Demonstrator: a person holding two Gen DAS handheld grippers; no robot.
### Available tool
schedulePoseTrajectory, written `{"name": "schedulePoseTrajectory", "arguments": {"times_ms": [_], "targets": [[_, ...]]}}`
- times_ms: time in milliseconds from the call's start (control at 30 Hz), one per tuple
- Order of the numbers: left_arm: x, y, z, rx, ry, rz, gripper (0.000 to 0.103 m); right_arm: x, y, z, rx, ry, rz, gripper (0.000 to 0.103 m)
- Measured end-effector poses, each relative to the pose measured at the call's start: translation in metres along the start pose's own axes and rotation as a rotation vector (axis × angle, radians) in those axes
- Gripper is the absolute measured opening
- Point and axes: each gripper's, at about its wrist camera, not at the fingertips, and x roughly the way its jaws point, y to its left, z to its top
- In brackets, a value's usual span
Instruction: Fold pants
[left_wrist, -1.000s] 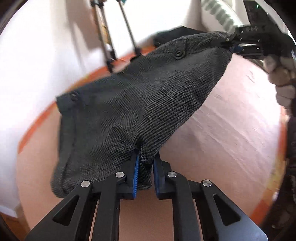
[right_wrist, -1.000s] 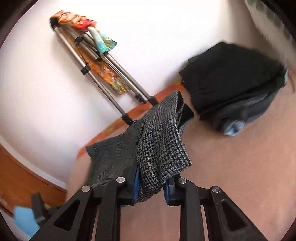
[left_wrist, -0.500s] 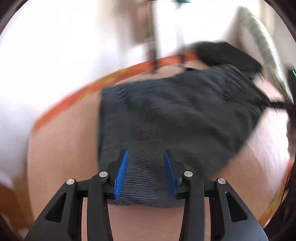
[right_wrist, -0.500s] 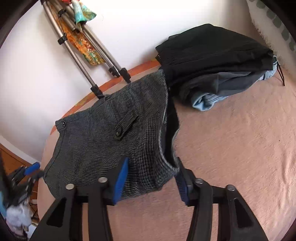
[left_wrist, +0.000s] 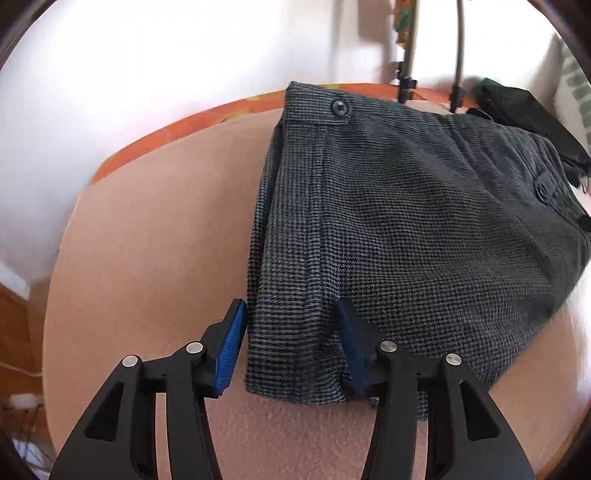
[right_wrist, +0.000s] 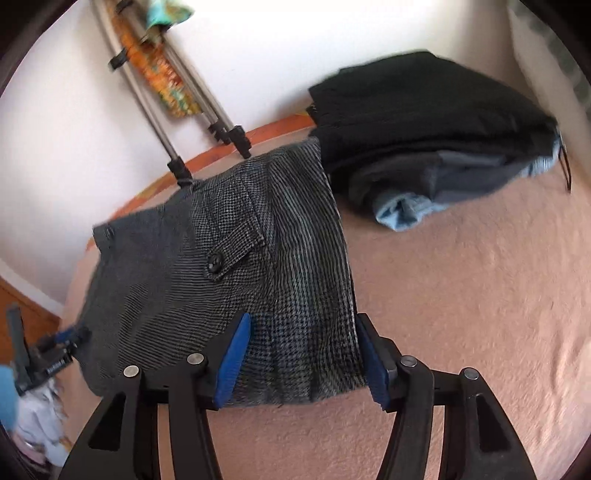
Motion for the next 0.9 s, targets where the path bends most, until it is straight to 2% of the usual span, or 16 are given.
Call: {"name": "schedulePoseTrajectory", "arguments": {"times_ms": [100,167,233,300,433,533,600,700,833,867,900], "targets": [[-0.012,0.002,-0.002,0.031,-0.023,0.023,0.052,0.002,-0.012,0.001,0.035,0.012,0.005,0.064],[-0.025,0.006,-0.004,0.020,-0.043,0.014,0.051,0.001,-0.024,0.000,0.097,0.023,0.058,0.065],[-0.043,0.007,-0.003,-0.004,-0.080,-0.014,0.051,-0.001,-0.027,-0.002,0.114,0.022,0.075,0.065],[-0.055,-0.002,0.003,0.011,-0.119,-0.019,0.051,-0.005,-0.027,-0.005,0.126,0.005,0.078,0.065],[-0.069,-0.050,0.015,0.124,-0.173,-0.051,0.051,-0.011,-0.031,-0.015,0.212,-0.002,0.108,0.065],[-0.064,-0.090,0.023,0.225,-0.197,-0.055,0.051,-0.015,-0.038,-0.029,0.290,-0.008,0.116,0.065],[-0.056,-0.109,0.028,0.259,-0.205,-0.072,0.051,-0.014,-0.045,-0.039,0.359,0.009,0.161,0.065],[-0.040,-0.132,0.034,0.309,-0.209,-0.049,0.051,-0.012,-0.045,-0.044,0.375,0.006,0.192,0.065],[-0.003,-0.143,0.029,0.368,-0.149,0.013,0.051,-0.002,-0.043,-0.041,0.417,0.005,0.294,0.063],[0.003,-0.143,0.026,0.374,-0.146,0.017,0.052,0.001,-0.041,-0.041,0.424,0.008,0.316,0.061],[0.001,-0.142,0.022,0.382,-0.186,0.022,0.052,0.006,-0.037,-0.039,0.425,0.008,0.334,0.060]]}}
